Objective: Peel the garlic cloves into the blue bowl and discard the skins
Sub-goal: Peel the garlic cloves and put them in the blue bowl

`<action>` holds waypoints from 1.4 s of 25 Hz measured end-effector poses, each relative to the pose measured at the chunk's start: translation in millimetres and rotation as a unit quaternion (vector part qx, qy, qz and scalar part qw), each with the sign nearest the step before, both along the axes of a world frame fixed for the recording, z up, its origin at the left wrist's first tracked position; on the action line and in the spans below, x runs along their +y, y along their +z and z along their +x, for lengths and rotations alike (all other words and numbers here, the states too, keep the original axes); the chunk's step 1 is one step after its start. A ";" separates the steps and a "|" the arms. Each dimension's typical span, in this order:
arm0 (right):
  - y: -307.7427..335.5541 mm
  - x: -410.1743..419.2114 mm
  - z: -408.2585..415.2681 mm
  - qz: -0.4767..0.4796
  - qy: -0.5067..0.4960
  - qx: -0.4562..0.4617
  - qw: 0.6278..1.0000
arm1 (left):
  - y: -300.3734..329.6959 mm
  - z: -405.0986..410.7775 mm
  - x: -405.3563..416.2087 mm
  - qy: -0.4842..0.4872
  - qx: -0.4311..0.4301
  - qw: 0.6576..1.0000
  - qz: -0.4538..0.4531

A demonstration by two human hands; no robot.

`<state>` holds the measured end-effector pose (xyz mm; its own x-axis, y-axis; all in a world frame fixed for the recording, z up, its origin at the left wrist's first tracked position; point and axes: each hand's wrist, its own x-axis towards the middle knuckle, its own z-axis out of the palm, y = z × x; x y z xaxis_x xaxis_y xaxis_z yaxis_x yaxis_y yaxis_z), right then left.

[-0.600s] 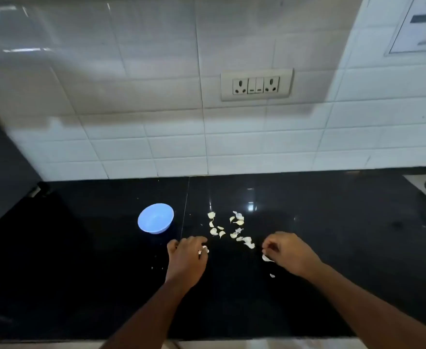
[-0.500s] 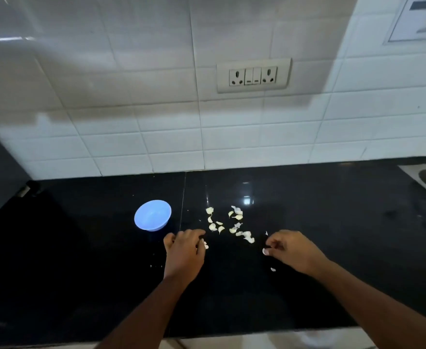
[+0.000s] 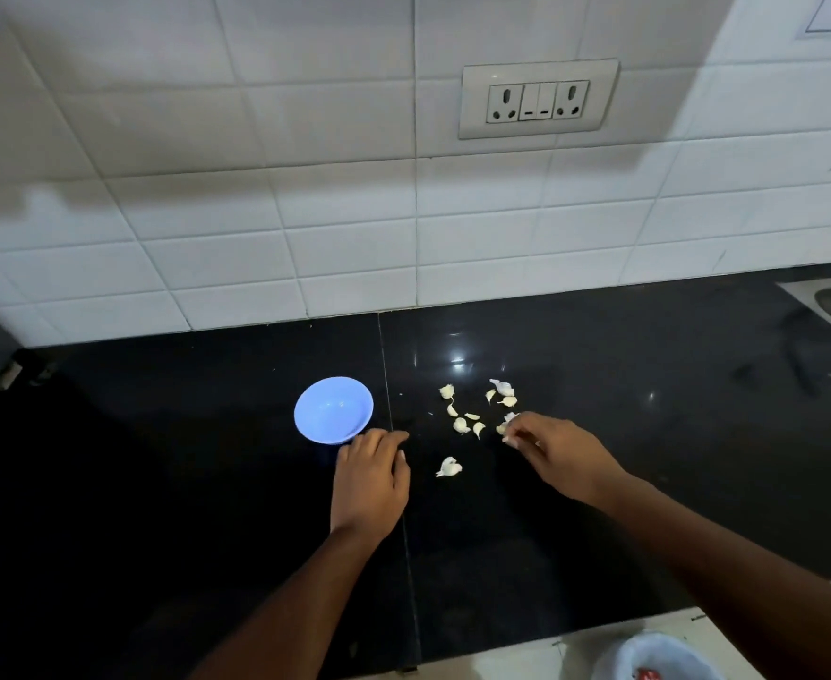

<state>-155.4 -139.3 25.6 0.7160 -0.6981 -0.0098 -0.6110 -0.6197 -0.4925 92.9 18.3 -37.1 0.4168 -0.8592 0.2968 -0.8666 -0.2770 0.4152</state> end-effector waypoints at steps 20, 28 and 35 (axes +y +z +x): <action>2.4 -34.3 153.9 0.165 0.109 0.131 0.971 | -5.6 0.4 -8.6 0.082 -0.056 0.993 0.061; 16.6 -39.4 165.2 0.218 0.073 0.092 0.969 | -1.6 -2.8 -11.2 0.090 -0.059 0.992 0.070; 22.9 -36.1 156.5 0.249 0.057 0.078 0.964 | -1.9 -6.0 -8.1 0.143 0.046 0.989 0.000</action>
